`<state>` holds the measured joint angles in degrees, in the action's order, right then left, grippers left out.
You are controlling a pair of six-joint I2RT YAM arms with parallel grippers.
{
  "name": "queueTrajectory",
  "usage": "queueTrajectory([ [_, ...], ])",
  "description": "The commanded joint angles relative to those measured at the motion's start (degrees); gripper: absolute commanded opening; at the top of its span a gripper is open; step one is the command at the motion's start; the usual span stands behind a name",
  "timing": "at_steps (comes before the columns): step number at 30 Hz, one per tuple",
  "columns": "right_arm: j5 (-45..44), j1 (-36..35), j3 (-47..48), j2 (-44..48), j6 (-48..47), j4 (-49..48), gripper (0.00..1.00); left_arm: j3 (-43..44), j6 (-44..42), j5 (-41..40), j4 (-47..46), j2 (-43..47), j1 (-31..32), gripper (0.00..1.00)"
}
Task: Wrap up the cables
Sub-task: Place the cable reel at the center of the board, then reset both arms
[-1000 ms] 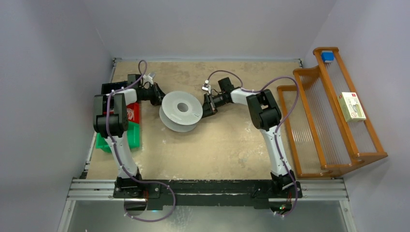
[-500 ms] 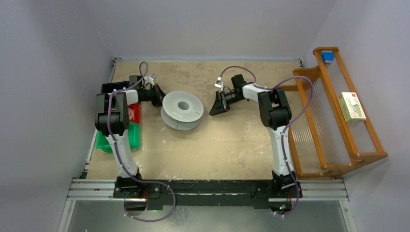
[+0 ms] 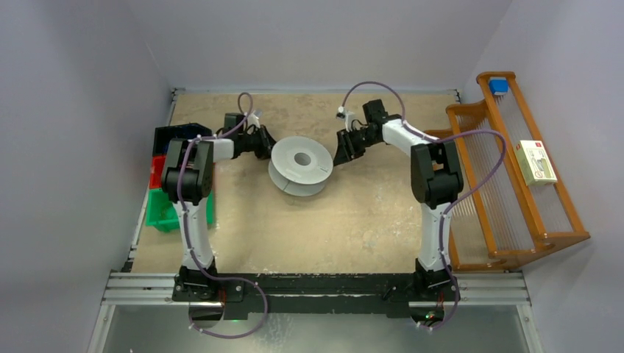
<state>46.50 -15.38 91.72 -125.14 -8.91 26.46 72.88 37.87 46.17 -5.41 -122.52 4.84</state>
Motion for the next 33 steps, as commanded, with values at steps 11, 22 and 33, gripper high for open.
queueTrajectory([
  [11, -20.30, 6.96, -4.62, 20.94, -8.16, -1.92, 0.46, 7.97, -1.45, -19.14, 4.25, -9.41, 5.34, 0.49],
  [22, -16.17, 3.00, -9.59, 27.49, -13.17, -3.84, 0.49, 8.02, -7.58, -25.02, 11.05, -3.04, 2.50, 0.75],
  [33, -17.11, -2.28, -14.71, 34.31, -18.42, -5.27, 0.55, 3.28, -21.46, -23.02, 16.51, 9.80, -2.44, 0.79],
])
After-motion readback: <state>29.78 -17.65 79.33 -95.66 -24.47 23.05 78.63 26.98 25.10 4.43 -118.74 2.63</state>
